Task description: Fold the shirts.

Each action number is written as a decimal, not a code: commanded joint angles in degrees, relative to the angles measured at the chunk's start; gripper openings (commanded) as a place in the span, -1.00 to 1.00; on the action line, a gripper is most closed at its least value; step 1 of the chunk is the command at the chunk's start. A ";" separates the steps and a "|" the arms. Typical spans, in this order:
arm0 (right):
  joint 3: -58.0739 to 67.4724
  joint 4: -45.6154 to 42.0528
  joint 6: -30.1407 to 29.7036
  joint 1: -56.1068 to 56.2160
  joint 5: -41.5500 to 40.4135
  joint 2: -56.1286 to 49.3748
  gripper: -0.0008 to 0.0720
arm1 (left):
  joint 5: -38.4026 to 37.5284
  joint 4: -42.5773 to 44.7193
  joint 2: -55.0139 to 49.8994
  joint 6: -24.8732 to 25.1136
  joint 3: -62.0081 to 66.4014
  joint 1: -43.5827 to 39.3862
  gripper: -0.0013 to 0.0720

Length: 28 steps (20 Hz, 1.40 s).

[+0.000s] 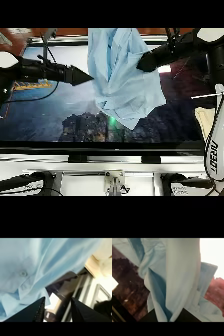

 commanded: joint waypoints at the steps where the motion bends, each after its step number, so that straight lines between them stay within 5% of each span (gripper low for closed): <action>1: 0.04 1.27 1.20 0.09 4.50 0.31 -0.77 | 9.20 1.84 0.07 -0.87 6.80 0.11 0.22; 5: 0.04 0.63 1.16 1.62 9.09 0.31 -0.77 | 19.43 1.90 0.04 -0.87 15.19 0.07 0.23; 8: 0.04 -1.64 1.09 5.09 9.22 0.31 -0.77 | 23.28 2.05 -0.09 -0.85 16.04 -0.35 0.77; 17: 0.04 -4.17 1.36 11.32 4.37 0.31 -0.77 | 28.68 17.03 -0.87 -0.87 16.04 -8.31 0.75; 28: 0.04 -2.78 1.36 11.32 2.97 0.28 -0.77 | 35.58 17.38 -2.58 -0.87 16.04 -12.11 0.71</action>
